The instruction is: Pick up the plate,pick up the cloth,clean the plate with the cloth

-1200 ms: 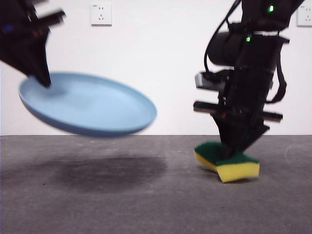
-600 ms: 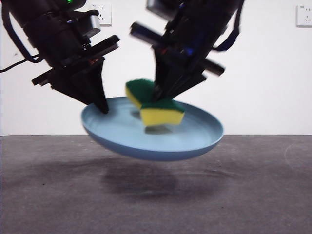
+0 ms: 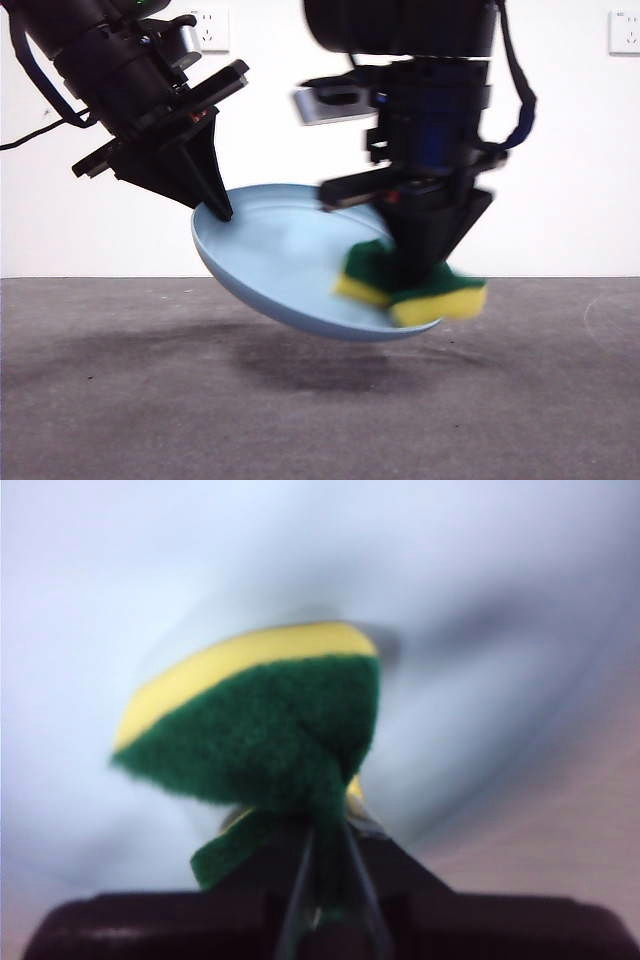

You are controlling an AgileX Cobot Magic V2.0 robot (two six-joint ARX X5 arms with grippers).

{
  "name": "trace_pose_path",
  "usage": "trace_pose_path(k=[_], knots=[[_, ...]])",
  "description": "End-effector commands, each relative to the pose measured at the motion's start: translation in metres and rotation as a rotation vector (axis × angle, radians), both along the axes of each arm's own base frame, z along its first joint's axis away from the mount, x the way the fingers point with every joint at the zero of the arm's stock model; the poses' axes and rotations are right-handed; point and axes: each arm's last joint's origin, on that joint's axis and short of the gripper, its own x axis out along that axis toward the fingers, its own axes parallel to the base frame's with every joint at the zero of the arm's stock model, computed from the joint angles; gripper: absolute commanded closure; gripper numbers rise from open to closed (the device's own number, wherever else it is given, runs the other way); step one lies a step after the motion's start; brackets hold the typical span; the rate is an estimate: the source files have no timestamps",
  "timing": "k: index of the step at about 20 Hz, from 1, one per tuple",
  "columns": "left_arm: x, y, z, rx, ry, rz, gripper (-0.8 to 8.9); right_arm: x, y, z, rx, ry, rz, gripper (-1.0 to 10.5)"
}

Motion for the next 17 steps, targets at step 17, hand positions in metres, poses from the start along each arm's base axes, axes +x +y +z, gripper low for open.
trace_pose_path(k=[17], knots=[[0.005,-0.012,0.011,-0.145,-0.072,0.013,8.22,0.003,-0.007,0.005,0.354,0.275,0.068,9.6]])
